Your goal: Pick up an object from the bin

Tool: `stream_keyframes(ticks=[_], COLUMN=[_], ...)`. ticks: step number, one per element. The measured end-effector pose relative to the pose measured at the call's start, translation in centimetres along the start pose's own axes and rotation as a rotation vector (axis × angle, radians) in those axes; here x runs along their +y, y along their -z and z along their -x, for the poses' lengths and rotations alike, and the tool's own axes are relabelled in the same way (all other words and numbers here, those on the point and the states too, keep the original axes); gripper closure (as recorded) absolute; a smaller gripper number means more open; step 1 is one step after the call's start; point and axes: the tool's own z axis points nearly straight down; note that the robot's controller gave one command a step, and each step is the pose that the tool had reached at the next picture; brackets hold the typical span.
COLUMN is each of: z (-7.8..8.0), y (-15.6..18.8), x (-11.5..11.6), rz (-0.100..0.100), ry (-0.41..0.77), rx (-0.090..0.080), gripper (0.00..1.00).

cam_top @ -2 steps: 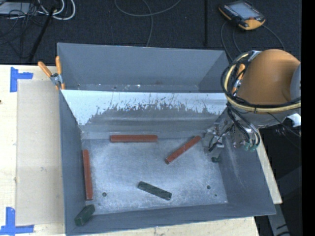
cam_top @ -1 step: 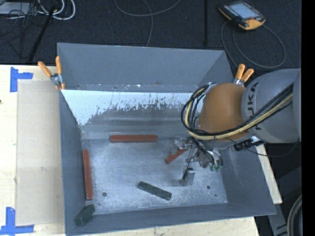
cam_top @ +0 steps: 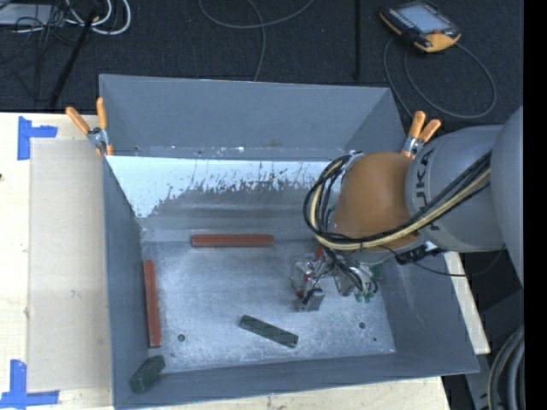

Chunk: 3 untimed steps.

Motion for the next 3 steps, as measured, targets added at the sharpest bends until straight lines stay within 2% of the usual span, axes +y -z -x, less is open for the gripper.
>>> stream_keyframes(ticks=[1, 2, 3], z=[-0.2, -0.1, 2.2], y=[-0.3, -0.3, -0.3], x=[0.0, 0.0, -1.5], rz=[0.0, 0.0, 0.001], ry=[0.001, 0.001, -0.054], rx=[0.003, 0.003, 0.002], gripper=[0.0, 0.0, 0.0])
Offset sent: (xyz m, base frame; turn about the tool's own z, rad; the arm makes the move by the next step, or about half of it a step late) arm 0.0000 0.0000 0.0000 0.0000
